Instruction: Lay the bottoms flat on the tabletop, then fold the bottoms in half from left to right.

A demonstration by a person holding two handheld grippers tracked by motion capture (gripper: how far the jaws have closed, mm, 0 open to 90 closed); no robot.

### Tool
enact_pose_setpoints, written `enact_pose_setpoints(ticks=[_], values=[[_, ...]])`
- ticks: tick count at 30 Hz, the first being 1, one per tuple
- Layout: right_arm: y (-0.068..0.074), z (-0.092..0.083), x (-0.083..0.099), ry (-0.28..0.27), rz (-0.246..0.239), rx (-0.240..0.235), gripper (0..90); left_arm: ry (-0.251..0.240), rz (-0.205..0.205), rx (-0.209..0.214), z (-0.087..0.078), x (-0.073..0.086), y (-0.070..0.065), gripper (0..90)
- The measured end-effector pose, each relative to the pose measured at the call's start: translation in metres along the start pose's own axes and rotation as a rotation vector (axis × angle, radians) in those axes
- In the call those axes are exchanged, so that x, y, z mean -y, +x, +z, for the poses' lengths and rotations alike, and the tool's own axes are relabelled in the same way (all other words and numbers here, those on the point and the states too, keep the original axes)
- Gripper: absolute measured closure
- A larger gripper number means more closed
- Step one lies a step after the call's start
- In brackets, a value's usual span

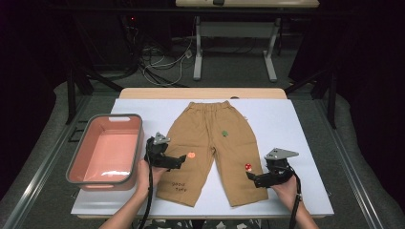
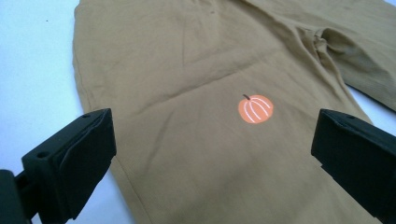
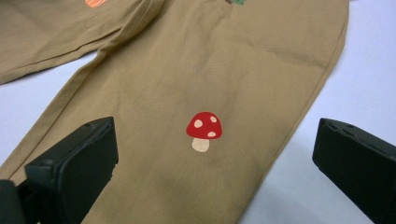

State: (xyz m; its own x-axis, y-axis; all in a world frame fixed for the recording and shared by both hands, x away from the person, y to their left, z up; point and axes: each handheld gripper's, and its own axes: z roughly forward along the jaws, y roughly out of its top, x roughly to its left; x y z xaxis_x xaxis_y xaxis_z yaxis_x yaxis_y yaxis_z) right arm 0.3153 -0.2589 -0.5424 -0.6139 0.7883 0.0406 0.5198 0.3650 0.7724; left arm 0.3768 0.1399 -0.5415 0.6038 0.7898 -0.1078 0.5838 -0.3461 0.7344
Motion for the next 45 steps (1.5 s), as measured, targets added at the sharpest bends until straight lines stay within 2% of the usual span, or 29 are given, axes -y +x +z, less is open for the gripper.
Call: enact_pose_setpoints(ticks=[6,19,20,23,26,32,35,38,45], values=[[-0.001,-0.001,0.0,-0.01,0.005,0.003,0.0,0.004,-0.007,-0.018,0.007,-0.004,0.006,0.1],[-0.002,-0.001,0.0,0.0,0.011,0.002,0.0,0.019,-0.058,-0.063,0.02,-0.009,0.018,0.8],[-0.002,0.0,0.0,-0.005,0.009,0.001,0.0,0.02,-0.053,-0.076,0.02,-0.009,0.019,1.5],[-0.002,0.0,0.001,0.006,0.017,-0.005,0.0,0.023,-0.071,-0.096,0.022,-0.01,0.022,7.1],[-0.002,0.001,0.001,0.005,0.001,-0.001,0.0,0.024,-0.078,-0.122,0.024,-0.011,0.026,15.4],[-0.001,0.002,0.001,0.007,-0.003,-0.002,0.1,0.062,-0.093,-0.15,0.03,-0.01,0.028,25.5],[-0.001,0.002,0.0,0.0,-0.005,-0.007,0.2,0.068,-0.087,-0.167,0.032,-0.009,0.03,27.7],[0.0,0.002,0.0,0.001,-0.006,-0.007,0.2,0.069,-0.099,-0.185,0.033,-0.008,0.032,29.9],[0.0,0.002,0.001,0.01,-0.01,-0.009,0.3,0.052,-0.094,-0.196,0.032,-0.006,0.031,37.2]])
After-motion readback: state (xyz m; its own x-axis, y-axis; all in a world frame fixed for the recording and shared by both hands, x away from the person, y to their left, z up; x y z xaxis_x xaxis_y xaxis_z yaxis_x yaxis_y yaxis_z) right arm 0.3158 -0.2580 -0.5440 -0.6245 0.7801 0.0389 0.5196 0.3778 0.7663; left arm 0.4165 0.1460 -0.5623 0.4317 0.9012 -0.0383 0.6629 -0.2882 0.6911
